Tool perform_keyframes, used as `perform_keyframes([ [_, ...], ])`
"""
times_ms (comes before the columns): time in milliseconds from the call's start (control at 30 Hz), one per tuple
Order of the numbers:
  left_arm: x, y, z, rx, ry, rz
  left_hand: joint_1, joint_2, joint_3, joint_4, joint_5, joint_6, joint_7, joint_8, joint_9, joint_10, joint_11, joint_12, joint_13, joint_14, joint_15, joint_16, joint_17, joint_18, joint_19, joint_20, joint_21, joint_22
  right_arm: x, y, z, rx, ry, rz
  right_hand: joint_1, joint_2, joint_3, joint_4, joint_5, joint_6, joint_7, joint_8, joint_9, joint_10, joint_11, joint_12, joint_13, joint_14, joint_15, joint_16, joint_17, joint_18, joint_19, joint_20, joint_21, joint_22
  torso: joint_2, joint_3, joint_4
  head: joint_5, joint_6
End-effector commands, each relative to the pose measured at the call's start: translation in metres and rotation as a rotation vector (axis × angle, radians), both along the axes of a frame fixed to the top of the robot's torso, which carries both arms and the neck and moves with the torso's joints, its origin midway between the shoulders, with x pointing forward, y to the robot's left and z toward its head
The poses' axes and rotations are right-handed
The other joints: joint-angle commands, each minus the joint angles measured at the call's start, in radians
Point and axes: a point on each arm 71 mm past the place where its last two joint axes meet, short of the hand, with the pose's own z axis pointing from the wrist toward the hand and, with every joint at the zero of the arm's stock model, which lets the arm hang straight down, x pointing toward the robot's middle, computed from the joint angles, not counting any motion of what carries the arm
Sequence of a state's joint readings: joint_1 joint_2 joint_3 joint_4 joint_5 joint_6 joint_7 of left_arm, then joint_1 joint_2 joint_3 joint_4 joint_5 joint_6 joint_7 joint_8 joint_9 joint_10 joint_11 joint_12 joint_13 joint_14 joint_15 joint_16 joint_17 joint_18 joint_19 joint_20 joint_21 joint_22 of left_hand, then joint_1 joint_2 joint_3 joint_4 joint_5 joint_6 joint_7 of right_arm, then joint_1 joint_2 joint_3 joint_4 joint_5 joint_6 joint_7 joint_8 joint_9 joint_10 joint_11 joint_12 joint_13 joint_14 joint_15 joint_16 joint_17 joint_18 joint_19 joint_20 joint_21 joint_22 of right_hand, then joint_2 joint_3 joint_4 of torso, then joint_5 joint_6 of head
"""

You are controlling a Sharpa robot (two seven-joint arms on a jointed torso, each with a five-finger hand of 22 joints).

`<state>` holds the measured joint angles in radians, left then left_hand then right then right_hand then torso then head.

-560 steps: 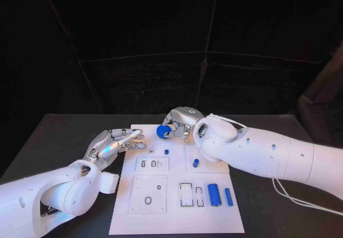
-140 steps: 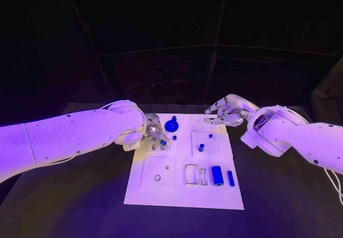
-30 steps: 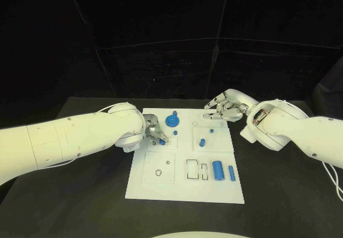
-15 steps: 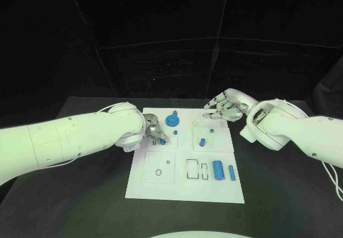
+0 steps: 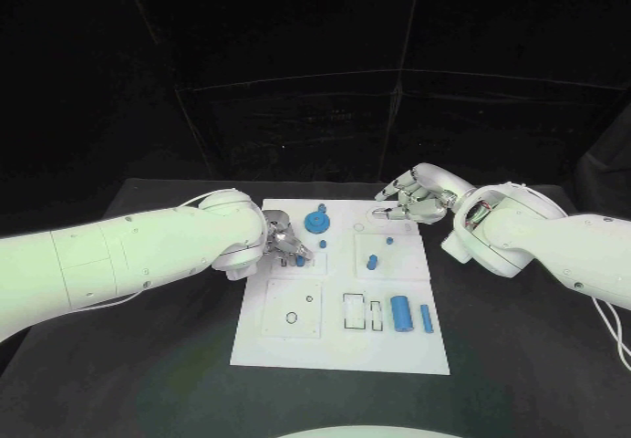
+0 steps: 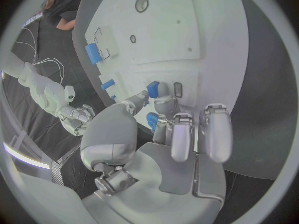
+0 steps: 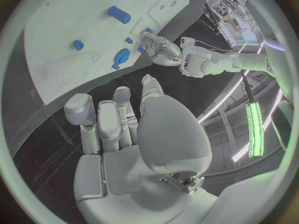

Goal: Assemble the parts on the task board

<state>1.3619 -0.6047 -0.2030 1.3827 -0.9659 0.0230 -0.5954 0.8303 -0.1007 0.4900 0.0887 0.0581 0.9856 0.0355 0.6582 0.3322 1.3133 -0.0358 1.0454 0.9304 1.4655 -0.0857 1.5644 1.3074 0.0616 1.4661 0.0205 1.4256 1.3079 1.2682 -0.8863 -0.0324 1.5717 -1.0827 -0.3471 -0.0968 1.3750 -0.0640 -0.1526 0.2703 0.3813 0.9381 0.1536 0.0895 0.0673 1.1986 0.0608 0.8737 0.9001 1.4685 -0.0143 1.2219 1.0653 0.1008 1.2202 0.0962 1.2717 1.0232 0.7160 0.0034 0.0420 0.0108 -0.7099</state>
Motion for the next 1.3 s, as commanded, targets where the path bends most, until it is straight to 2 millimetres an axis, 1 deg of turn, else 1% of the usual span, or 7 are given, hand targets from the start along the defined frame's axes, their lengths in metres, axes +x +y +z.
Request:
perform_keyframes([
  [33, 0.001, 0.001, 0.000, 0.002, -0.005, 0.006, -0.022, -0.009, -0.038, 0.015, -0.007, 0.009, -0.003, -0.003, -0.004, 0.007, 0.001, 0.008, 0.002, 0.105, -0.009, 0.006, 0.263, -0.015, 0.031, -0.004, 0.005, 0.036, 0.000, 0.001, 0.001, 0.000, -0.006, 0.007, -0.010, 0.004, -0.007, -0.001, -0.003, -0.002, -0.004, 0.004, 0.001, -0.005, 0.001, 0.002, -0.002, -0.001, 0.000, -0.005, -0.002, 0.014, -0.008, 0.001, -0.006, -0.002, 0.000, -0.0005, -0.0002, -0.001, 0.001],
  [400, -0.001, 0.007, 0.001, -0.008, -0.013, 0.017, -0.015, -0.025, -0.196, 0.061, -0.005, 0.010, -0.005, 0.004, -0.023, 0.008, -0.003, 0.010, 0.004, 0.105, -0.011, 0.006, 0.263, -0.015, 0.032, -0.008, 0.005, 0.039, 0.000, 0.000, 0.002, 0.000, -0.007, 0.005, -0.011, 0.004, -0.009, 0.001, -0.005, -0.002, -0.004, 0.004, 0.001, -0.005, 0.001, 0.003, -0.002, -0.001, 0.000, -0.006, -0.002, 0.015, -0.008, 0.001, -0.007, -0.003, 0.000, -0.0008, 0.0006, -0.004, 0.003],
  [600, -0.001, 0.014, 0.013, -0.033, -0.026, 0.018, 0.051, 0.005, -0.281, 0.075, -0.006, -0.002, -0.001, 0.006, -0.041, -0.010, 0.001, -0.012, -0.022, 0.105, -0.008, 0.006, 0.263, -0.010, 0.022, -0.007, -0.014, 0.013, 0.000, -0.002, 0.002, 0.001, -0.012, -0.002, -0.012, 0.004, -0.011, 0.002, -0.006, -0.002, -0.004, 0.004, 0.001, -0.006, 0.001, 0.002, -0.002, -0.001, 0.000, -0.008, -0.005, 0.015, -0.010, 0.001, -0.009, -0.007, 0.000, -0.0011, 0.0000, -0.002, 0.005],
  [700, 0.001, 0.016, 0.027, -0.048, -0.020, 0.011, 0.094, 0.023, -0.306, 0.069, -0.004, -0.064, 0.027, -0.037, -0.068, -0.102, 0.024, -0.148, -0.171, 0.105, 0.009, 0.006, 0.263, 0.004, -0.004, 0.007, -0.067, -0.062, 0.001, -0.003, 0.002, 0.001, -0.013, -0.006, -0.012, 0.004, -0.011, 0.002, -0.006, -0.002, -0.004, 0.004, 0.001, -0.006, 0.001, 0.002, -0.002, -0.001, 0.000, -0.008, -0.005, 0.015, -0.010, 0.001, -0.009, -0.007, -0.001, -0.0003, 0.0004, -0.008, 0.007],
  [767, 0.003, 0.018, 0.038, -0.043, -0.012, 0.003, 0.104, 0.026, -0.331, 0.075, -0.004, -0.078, 0.037, -0.049, -0.078, -0.132, 0.033, -0.187, -0.214, 0.105, 0.017, 0.006, 0.262, 0.010, -0.014, 0.014, -0.090, -0.091, 0.002, -0.003, 0.001, 0.001, -0.013, -0.007, -0.012, 0.004, -0.011, 0.002, -0.006, -0.002, -0.004, 0.004, 0.001, -0.006, 0.001, 0.002, -0.002, -0.001, 0.000, -0.008, -0.005, 0.015, -0.010, 0.001, -0.009, -0.007, 0.000, -0.0007, -0.0001, -0.007, 0.008],
  [967, 0.020, 0.024, 0.060, 0.016, 0.020, -0.020, 0.118, 0.037, -0.382, 0.094, -0.006, -0.100, 0.048, -0.069, -0.095, -0.141, 0.043, -0.197, -0.232, 0.103, 0.026, 0.001, 0.256, 0.015, -0.022, 0.025, -0.111, -0.115, 0.003, -0.003, 0.001, 0.000, -0.013, -0.008, -0.012, 0.004, -0.011, 0.002, -0.006, -0.002, -0.004, 0.004, 0.001, -0.006, 0.001, 0.002, -0.002, -0.001, 0.000, -0.008, -0.005, 0.015, -0.010, 0.001, -0.009, -0.007, 0.000, 0.0009, 0.0014, 0.001, 0.011],
  [1300, 0.052, 0.028, 0.065, 0.092, 0.056, 0.002, 0.139, 0.062, -0.413, 0.106, -0.006, -0.089, 0.047, -0.064, -0.097, -0.136, 0.044, -0.184, -0.225, 0.104, 0.027, 0.003, 0.259, 0.015, -0.019, 0.028, -0.112, -0.113, 0.003, 0.000, 0.001, 0.001, -0.011, -0.004, -0.012, 0.004, -0.012, 0.003, -0.006, -0.002, -0.004, 0.005, 0.001, -0.006, 0.001, 0.003, -0.002, -0.001, 0.000, -0.008, -0.004, 0.015, -0.010, 0.001, -0.010, -0.007, 0.004, -0.0007, -0.0014, 0.007, 0.015],
])
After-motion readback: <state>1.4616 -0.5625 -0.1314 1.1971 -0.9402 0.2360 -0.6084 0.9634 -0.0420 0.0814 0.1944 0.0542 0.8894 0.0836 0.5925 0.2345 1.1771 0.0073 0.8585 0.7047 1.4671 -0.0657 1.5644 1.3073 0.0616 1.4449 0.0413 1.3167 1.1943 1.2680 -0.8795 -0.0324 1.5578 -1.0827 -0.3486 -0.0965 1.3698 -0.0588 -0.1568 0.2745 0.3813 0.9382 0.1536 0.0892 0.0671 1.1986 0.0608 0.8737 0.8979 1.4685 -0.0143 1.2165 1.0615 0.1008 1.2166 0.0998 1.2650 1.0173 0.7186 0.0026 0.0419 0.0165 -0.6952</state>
